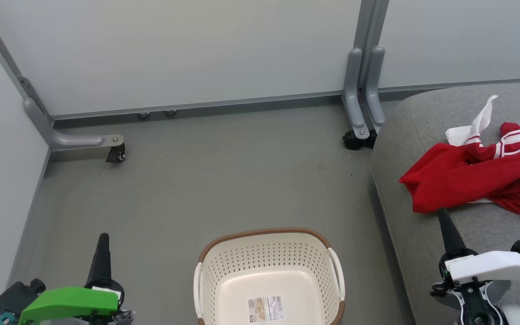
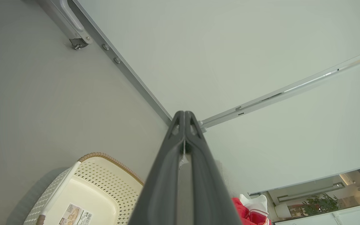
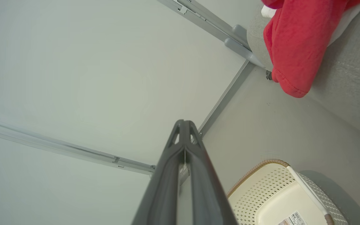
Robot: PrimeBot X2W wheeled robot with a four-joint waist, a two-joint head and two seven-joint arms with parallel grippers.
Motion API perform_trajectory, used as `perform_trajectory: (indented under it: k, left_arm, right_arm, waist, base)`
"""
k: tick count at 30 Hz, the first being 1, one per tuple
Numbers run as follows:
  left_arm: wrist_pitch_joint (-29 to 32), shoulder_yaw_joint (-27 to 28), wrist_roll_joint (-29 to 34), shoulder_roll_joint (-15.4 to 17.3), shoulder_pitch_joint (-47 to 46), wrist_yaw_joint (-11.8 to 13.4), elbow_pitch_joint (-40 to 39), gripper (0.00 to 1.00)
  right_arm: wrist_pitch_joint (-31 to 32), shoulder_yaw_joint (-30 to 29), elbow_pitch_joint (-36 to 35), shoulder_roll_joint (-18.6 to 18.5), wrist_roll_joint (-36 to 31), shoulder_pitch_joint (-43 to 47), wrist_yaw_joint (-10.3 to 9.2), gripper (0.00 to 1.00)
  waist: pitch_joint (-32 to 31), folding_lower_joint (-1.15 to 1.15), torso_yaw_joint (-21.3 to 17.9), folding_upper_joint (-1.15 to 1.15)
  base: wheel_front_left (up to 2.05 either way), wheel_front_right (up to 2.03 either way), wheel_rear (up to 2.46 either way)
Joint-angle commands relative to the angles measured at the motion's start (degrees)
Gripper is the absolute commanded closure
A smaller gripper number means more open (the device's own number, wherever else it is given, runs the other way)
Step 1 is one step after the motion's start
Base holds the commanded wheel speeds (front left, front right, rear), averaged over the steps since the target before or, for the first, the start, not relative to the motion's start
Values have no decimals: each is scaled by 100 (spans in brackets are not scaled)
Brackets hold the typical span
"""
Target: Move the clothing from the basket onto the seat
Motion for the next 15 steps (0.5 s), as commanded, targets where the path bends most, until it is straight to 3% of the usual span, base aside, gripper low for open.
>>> perform_trajectory:
  k: [1, 15]
  left_arm:
    - [37, 30, -167, 51, -166, -18, -73, 100]
    - [245, 136, -905, 48, -277, -21, -78, 100]
  right_arm:
    - [41, -26, -25, -21, 164, -156, 3, 100]
    - [240, -92, 43, -11, 924, -251, 3, 100]
  waist:
    - [7, 0, -6, 0]
    - [70, 0, -52, 0]
  base:
    - [0, 0, 0]
    - [0, 0, 0]
